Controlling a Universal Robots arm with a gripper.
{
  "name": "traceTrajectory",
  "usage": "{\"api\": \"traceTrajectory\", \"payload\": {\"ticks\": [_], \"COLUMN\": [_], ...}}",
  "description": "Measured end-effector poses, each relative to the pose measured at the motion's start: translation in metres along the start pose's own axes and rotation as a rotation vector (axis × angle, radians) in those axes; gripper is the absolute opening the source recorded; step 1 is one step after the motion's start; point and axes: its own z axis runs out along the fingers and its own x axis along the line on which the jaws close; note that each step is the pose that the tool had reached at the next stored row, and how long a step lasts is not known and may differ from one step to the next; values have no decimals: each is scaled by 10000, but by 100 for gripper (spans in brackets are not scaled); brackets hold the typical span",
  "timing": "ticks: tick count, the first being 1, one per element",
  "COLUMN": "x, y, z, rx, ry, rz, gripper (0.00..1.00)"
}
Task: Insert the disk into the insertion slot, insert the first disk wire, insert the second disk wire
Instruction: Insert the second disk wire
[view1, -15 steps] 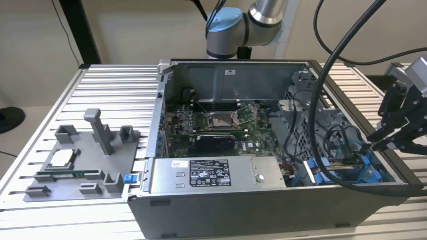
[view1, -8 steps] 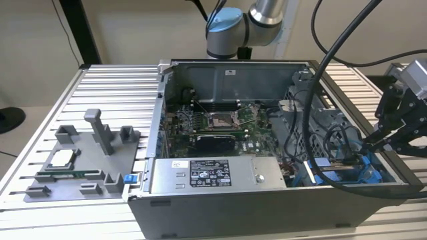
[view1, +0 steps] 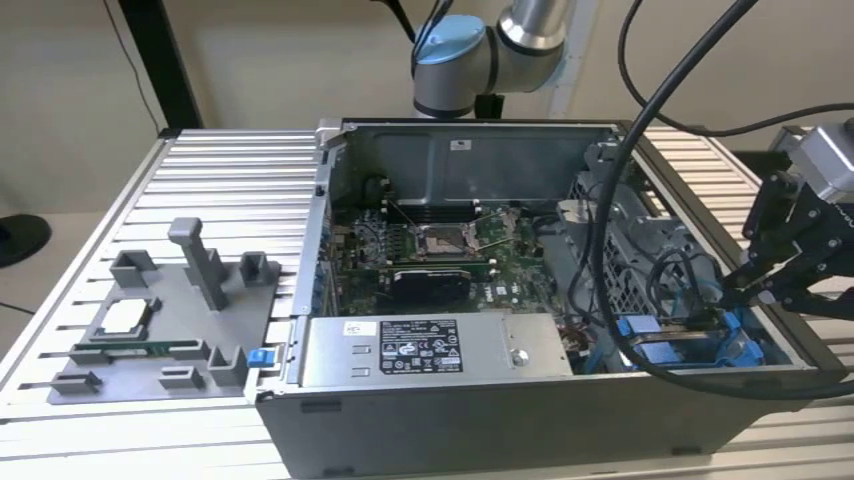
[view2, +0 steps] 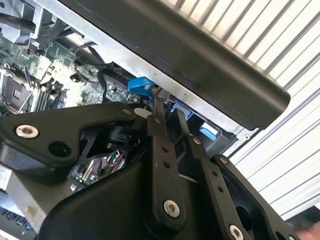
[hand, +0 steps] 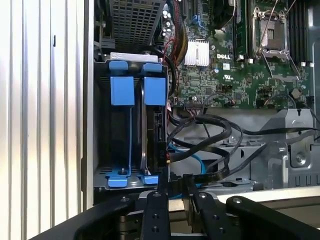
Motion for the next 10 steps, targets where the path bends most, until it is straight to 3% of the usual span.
{"api": "traceTrajectory", "payload": {"ticks": [5,6,10], "x": [2,2,3], "y": [12,13,15], "z": [9,9,9], "rx": [4,3,3], "ry": [-46,-58,-80], "rz": [21,21,19], "gripper": [100,0,0]}}
